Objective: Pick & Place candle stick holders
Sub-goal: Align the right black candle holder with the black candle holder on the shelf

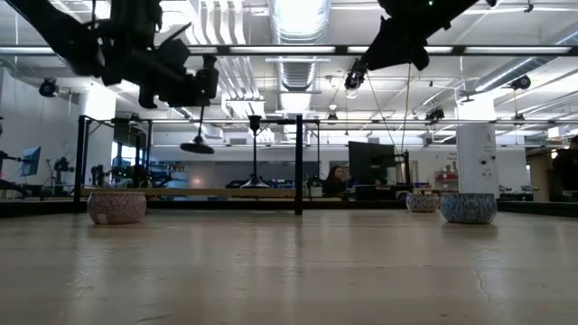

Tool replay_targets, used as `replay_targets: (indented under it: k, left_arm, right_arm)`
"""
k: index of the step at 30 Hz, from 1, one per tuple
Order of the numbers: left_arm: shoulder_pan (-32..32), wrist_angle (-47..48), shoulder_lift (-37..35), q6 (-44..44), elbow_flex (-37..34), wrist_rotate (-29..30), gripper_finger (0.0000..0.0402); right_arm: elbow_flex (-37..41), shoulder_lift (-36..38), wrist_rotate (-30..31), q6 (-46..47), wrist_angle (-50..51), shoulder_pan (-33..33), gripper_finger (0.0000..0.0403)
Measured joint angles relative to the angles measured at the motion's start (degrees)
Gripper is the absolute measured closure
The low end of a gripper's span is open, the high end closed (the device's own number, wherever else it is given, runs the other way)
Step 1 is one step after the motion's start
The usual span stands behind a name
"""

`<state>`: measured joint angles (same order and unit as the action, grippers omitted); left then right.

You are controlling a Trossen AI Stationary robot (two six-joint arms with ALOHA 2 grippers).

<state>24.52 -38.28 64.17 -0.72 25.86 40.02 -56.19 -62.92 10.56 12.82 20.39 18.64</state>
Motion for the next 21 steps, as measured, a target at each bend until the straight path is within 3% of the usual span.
replay_targets:
  k: [15,21]
  left_arm:
    - [6.7,-21.2,17.3,-1.5,-1.6,-3.3,0.0382]
    - [8.2,-23.1,20.7,-2.4,-1.7,-3.4,0.0382]
  right_arm:
    - [0.2,1.7,0.0,-2.2,0.3,0.0,0.0303]
    - [-0.4,1.7,0.0,-3.4,0.4,0.0,0.0312]
